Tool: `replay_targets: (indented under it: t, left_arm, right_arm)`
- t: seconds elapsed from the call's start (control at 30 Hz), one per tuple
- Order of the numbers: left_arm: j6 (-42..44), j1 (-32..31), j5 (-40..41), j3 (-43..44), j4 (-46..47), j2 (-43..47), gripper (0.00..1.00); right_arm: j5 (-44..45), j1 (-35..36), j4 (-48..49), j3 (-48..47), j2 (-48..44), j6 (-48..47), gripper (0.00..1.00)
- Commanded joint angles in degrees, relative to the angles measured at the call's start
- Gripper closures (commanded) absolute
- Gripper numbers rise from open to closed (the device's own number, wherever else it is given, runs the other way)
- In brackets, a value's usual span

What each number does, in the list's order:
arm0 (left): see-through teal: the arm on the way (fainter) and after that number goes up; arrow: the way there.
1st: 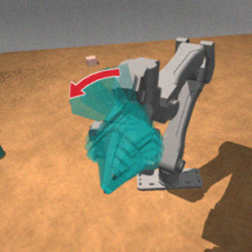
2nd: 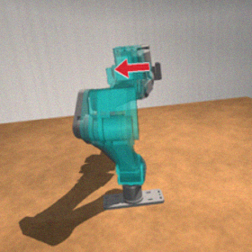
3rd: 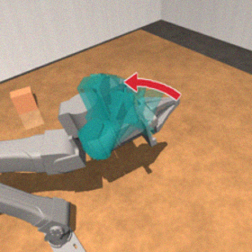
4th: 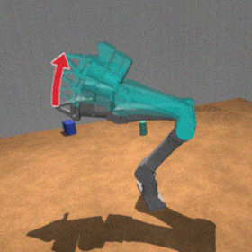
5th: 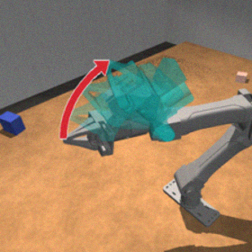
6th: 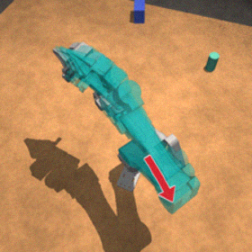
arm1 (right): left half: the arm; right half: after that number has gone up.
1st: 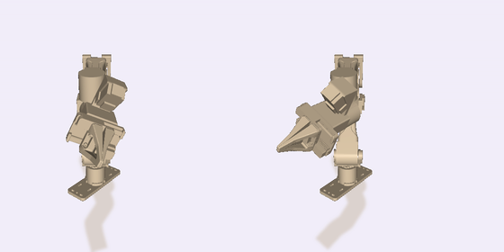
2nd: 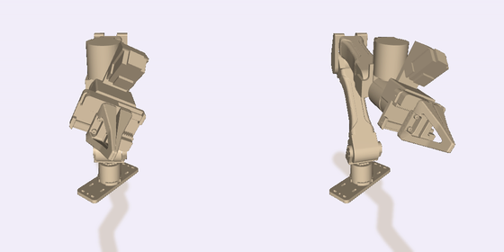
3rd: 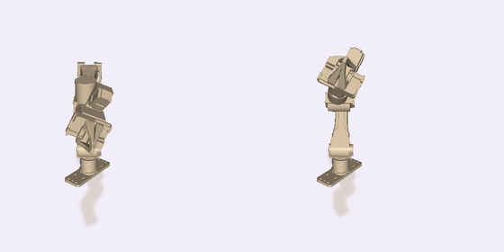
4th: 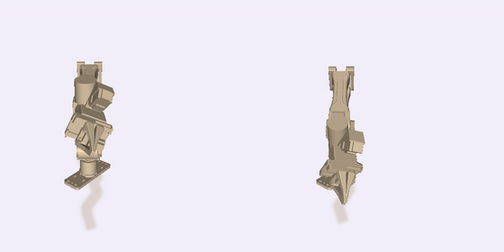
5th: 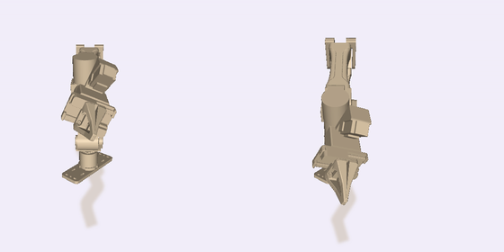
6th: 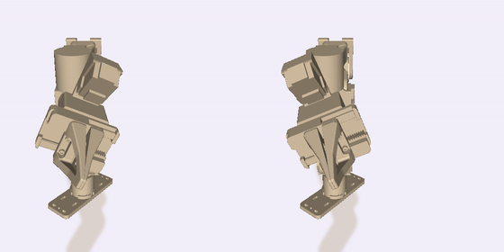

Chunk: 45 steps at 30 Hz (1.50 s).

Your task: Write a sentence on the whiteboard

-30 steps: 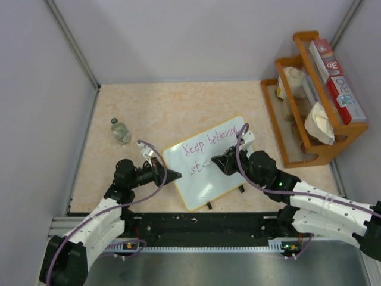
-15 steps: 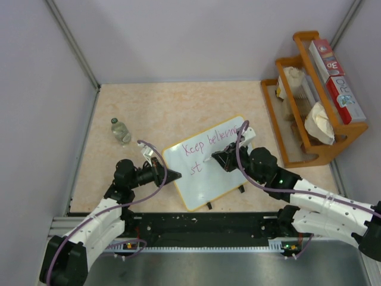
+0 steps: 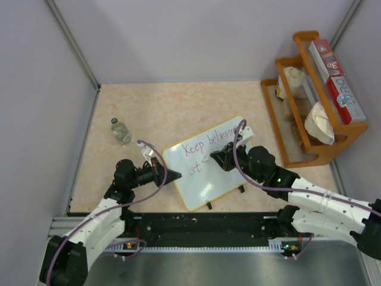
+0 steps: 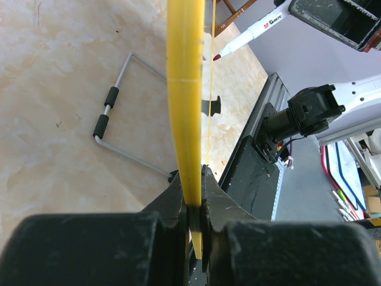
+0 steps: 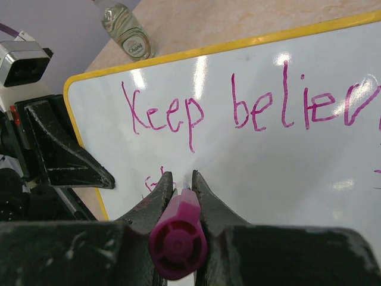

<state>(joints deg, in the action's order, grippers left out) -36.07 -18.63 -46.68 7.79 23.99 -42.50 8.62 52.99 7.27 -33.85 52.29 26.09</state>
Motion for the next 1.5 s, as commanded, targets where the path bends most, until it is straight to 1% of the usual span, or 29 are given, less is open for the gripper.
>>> replay_targets:
  t: [0.0, 0.33, 0.97, 1.47]
  left_arm:
    - [8.1, -0.6, -1.8, -1.9, -3.1, -0.5, 1.0]
    - [8.1, -0.6, -1.7, -1.9, -3.1, -0.4, 1.0]
    - [8.1, -0.6, -1.6, -1.9, -3.2, -0.3, 1.0]
    - [8.1, -0.6, -1.6, -1.9, -3.2, -0.2, 1.0]
  right_arm:
    - [-1.0, -0.5, 2.4, -2.5, 0.8, -0.4, 1.0]
    - [0.4, -0.4, 2.0, -0.1, 1.3, -0.2, 1.0]
    - [-1.0, -0.5, -0.1, 4.8, -1.4, 0.8, 1.0]
    - [0.4, -0.5, 0.9, 3.6, -0.9, 1.0, 1.0]
